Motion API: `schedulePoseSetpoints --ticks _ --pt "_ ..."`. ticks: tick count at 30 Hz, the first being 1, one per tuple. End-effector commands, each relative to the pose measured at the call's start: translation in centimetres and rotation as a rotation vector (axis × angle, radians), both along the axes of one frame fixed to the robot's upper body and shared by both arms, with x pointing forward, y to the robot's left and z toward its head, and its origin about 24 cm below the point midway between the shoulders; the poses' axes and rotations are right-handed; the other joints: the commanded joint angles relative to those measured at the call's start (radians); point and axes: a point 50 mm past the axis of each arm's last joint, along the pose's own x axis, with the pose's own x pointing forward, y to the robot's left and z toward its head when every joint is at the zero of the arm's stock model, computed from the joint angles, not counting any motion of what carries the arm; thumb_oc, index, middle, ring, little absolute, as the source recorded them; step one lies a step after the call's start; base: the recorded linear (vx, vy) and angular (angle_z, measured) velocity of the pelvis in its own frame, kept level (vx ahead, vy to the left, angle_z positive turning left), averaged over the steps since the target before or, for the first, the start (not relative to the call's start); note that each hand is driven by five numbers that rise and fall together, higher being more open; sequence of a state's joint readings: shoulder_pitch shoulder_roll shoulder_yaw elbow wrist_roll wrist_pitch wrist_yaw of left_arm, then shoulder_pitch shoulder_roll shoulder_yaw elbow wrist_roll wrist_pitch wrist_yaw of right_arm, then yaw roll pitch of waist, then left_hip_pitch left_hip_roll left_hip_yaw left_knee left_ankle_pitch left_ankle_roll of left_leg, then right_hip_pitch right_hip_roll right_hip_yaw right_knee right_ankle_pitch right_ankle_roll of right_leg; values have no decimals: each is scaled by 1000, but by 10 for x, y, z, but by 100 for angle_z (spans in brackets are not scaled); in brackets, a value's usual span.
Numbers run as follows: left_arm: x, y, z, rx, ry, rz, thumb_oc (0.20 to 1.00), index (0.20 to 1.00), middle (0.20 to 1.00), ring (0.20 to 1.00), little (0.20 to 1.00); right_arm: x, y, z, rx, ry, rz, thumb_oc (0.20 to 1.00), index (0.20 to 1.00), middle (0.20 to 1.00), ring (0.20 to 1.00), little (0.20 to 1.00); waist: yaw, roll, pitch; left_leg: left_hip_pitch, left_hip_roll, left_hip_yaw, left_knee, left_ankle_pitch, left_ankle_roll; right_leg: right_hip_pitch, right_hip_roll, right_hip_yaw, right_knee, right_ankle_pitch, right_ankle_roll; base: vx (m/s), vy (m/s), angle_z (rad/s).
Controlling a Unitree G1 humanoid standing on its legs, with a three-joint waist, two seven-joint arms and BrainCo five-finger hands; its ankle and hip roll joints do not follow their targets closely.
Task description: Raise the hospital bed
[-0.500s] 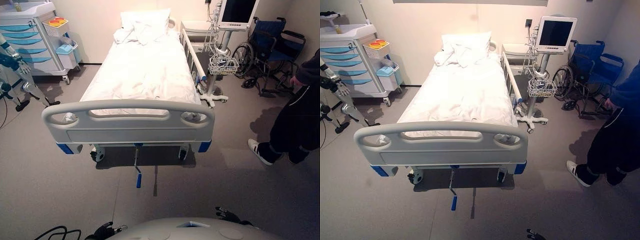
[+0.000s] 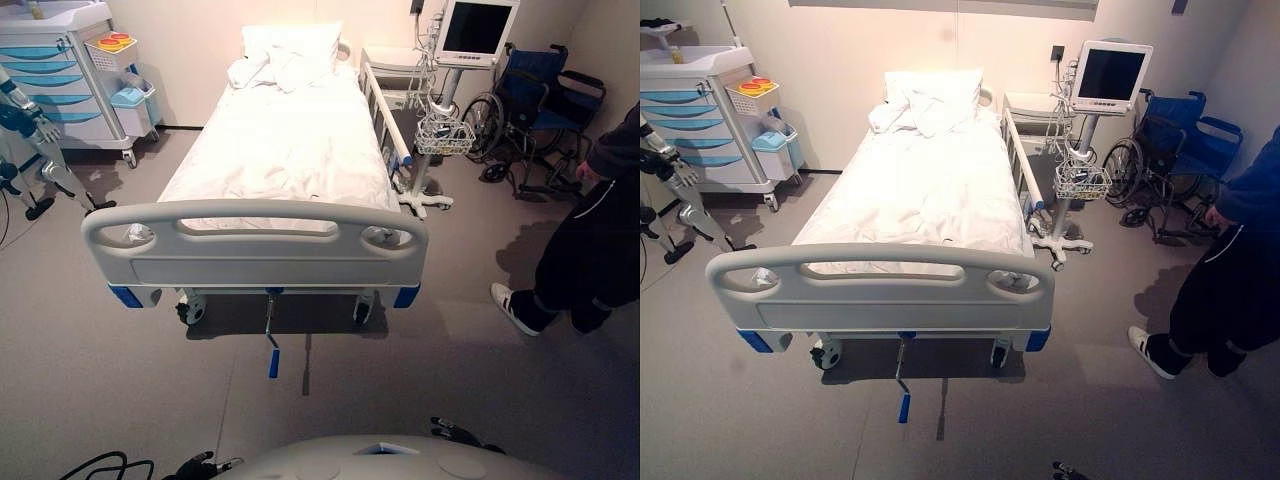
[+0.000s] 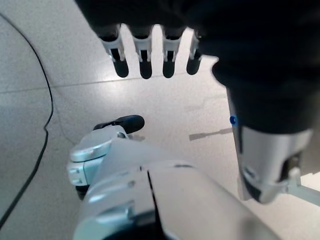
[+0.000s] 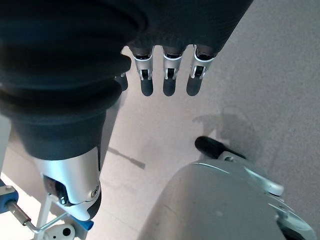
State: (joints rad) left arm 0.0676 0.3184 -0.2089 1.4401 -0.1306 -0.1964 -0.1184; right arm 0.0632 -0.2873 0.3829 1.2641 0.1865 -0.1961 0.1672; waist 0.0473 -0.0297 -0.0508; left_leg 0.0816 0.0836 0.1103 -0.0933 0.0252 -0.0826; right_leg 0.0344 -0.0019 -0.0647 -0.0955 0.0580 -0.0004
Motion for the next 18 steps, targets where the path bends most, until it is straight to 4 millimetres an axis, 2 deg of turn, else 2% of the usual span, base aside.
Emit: schedulePoseSetpoints --ticks 1,11,14,18 --pt "11 12 4 28 -1 31 1000 1000 1000 1000 1000 20 7 3 14 -50 44 1000 1000 1000 1000 1000 18 -17 20 77 -77 17 6 -78 33 67 -18 -29 69 -91 77 0 0 0" --pt "8 17 6 40 5 45 1000 1000 1000 1000 1000 20 6 3 12 -52 52 1000 1000 1000 1000 1000 15 -17 19 79 -77 22 6 -79 32 67 -17 -23 67 -89 77 1 0 -1" --pt "16 14 6 36 -24 39 1000 1000 1000 1000 1000 19 3 3 1 -46 47 1000 1000 1000 1000 1000 17 -13 20 78 -77 22 6 -79 32 68 -18 -24 67 -88 76 0 0 0" --pt "14 13 5 32 -14 38 1000 1000 1000 1000 1000 19 2 3 -2 -44 43 1000 1000 1000 1000 1000 17 -11 20 78 -78 21 6 -79 33 68 -18 -25 66 -89 77 0 0 0"
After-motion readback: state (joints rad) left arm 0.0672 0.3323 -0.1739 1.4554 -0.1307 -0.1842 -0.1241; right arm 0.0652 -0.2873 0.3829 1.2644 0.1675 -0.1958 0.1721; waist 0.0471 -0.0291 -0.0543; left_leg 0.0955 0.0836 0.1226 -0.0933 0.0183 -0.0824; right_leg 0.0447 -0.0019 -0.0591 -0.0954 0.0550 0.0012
